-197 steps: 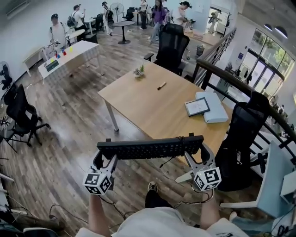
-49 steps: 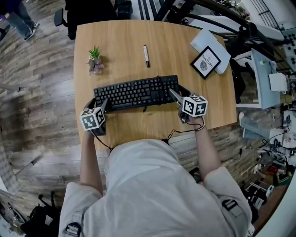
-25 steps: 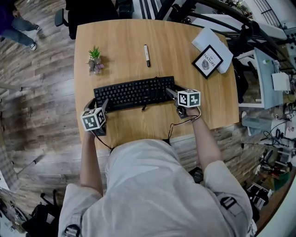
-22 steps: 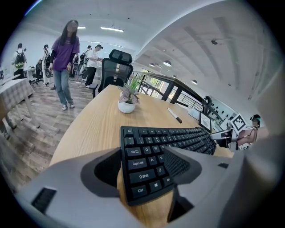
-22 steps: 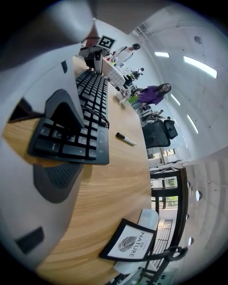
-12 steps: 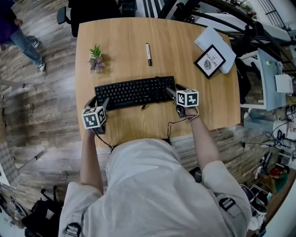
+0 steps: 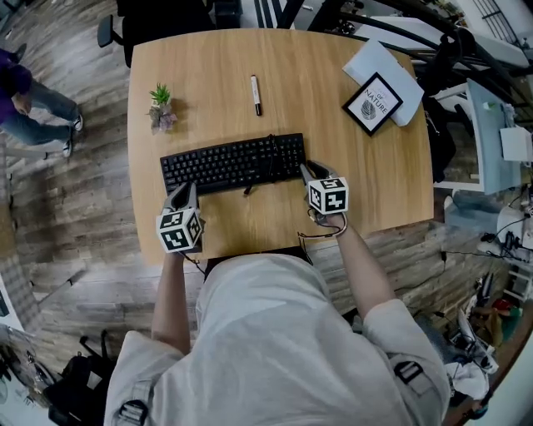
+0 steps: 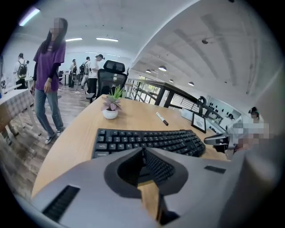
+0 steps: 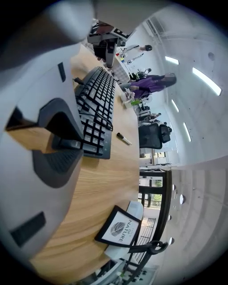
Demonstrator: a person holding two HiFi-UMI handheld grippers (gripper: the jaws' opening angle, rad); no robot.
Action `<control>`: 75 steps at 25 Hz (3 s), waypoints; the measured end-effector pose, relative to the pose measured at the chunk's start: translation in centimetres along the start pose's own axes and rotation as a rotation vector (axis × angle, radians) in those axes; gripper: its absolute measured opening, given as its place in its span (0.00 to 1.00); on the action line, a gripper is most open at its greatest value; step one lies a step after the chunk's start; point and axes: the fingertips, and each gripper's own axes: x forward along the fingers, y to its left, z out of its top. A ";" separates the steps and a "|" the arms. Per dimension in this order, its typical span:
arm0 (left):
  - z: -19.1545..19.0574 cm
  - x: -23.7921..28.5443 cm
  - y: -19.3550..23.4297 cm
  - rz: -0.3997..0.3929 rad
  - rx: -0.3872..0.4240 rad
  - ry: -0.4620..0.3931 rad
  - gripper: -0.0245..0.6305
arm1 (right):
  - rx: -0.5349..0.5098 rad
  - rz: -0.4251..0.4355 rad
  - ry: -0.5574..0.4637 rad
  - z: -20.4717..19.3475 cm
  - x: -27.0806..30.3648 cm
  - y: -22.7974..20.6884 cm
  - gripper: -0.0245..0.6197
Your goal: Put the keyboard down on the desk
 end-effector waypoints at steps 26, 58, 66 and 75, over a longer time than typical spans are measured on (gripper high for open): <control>18.5 -6.2 -17.7 -0.083 0.131 -0.415 0.05 | -0.127 -0.024 -0.554 17.0 -16.6 -1.2 0.04; 26.9 -14.1 -19.8 -0.032 0.233 -0.656 0.05 | -0.189 -0.065 -0.806 26.2 -26.8 -0.8 0.04; 26.5 -13.6 -20.3 -0.049 0.226 -0.644 0.05 | -0.188 -0.081 -0.809 26.2 -27.1 -1.4 0.04; 25.9 -13.3 -18.7 -0.024 0.206 -0.629 0.05 | -0.170 -0.090 -0.801 25.9 -27.0 -2.3 0.04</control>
